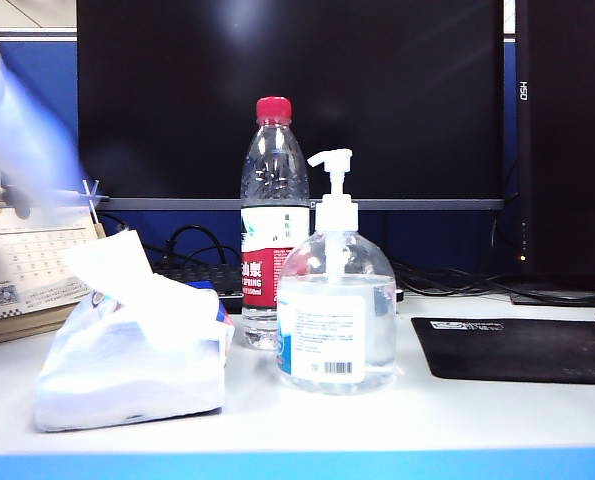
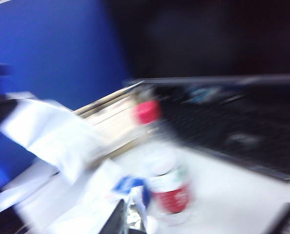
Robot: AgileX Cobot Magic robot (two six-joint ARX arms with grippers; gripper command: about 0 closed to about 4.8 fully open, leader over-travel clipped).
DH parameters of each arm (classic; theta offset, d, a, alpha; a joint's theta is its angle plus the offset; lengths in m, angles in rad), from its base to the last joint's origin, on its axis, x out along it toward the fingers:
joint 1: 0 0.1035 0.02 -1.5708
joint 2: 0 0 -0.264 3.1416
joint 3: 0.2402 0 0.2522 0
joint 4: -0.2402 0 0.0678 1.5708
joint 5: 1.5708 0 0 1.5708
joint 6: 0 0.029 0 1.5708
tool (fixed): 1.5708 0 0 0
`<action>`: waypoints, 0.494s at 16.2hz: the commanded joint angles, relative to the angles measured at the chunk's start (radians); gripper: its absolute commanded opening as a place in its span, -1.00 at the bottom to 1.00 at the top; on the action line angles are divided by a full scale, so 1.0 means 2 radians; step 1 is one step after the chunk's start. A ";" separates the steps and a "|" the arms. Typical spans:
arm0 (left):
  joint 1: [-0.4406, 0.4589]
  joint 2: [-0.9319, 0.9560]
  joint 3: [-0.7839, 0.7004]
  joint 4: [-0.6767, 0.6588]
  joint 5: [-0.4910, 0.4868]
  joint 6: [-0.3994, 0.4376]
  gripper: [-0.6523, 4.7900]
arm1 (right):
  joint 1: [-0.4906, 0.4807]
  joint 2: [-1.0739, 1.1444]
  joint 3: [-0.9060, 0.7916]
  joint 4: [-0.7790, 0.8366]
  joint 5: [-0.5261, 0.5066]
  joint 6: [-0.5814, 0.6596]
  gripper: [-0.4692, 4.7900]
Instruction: Pull out a tissue from the tissue dispenser, then press the switch of the alcohol sanitizer bottle to drop some sanitizer on the paper tissue, and finally place the treated tissue on the table.
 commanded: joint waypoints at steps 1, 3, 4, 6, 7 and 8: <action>0.021 -0.046 -0.056 0.011 -0.044 0.009 -0.78 | -0.016 -0.034 0.001 -0.033 0.049 -0.005 -0.84; 0.013 -0.045 -0.114 0.001 -0.064 0.032 -0.78 | -0.018 -0.052 0.000 -0.042 0.053 -0.006 -0.84; 0.006 -0.045 -0.142 -0.006 -0.078 0.047 -0.78 | -0.018 -0.060 0.000 -0.042 0.053 -0.011 -0.84; -0.011 -0.043 -0.181 -0.030 -0.120 0.096 -0.78 | -0.017 -0.074 0.000 -0.044 0.050 -0.015 -0.84; -0.019 -0.042 -0.189 -0.054 -0.138 0.122 -0.78 | -0.017 -0.076 0.001 -0.051 0.051 -0.015 -0.84; -0.023 -0.042 -0.191 -0.093 -0.156 0.153 -0.78 | -0.017 -0.080 0.000 -0.063 0.052 -0.017 -0.84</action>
